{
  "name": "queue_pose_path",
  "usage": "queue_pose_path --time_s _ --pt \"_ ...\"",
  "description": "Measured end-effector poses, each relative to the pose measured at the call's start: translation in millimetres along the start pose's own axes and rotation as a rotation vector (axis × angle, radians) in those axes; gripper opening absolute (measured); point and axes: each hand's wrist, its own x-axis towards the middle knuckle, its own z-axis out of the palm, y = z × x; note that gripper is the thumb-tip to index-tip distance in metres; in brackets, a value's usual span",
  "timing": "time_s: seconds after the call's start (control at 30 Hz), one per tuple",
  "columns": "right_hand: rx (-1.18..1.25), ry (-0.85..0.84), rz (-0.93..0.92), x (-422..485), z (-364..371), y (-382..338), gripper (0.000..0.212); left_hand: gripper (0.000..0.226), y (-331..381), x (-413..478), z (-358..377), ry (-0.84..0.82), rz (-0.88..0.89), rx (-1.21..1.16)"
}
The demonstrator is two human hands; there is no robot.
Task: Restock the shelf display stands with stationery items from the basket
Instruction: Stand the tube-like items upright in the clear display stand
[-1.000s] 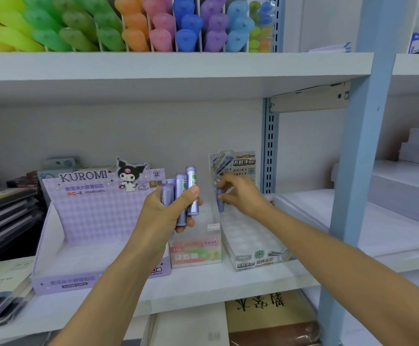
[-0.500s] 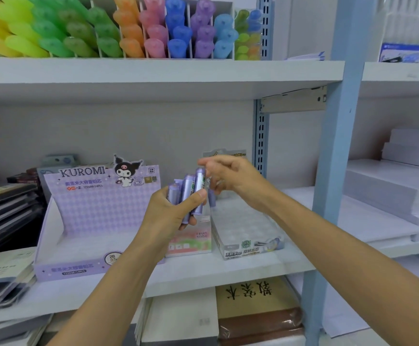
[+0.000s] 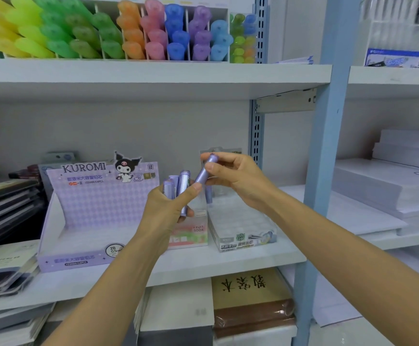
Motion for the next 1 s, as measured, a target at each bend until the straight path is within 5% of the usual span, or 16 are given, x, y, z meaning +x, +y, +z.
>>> queue_pose_path --time_s 0.23,0.7,1.0 --pt "-0.296 0.235 0.016 20.0 -31.5 23.8 0.033 0.020 -2.9 4.2 -12.4 -0.104 -0.004 0.004" --pt "-0.750 0.001 0.073 42.7 -39.0 80.4 0.029 0.033 -10.8 5.8 -17.2 -0.095 0.026 -0.096" --pt "-0.810 0.085 -0.005 38.0 -36.2 88.6 0.011 0.054 -9.9 5.3 -14.8 -0.072 0.045 -0.094"
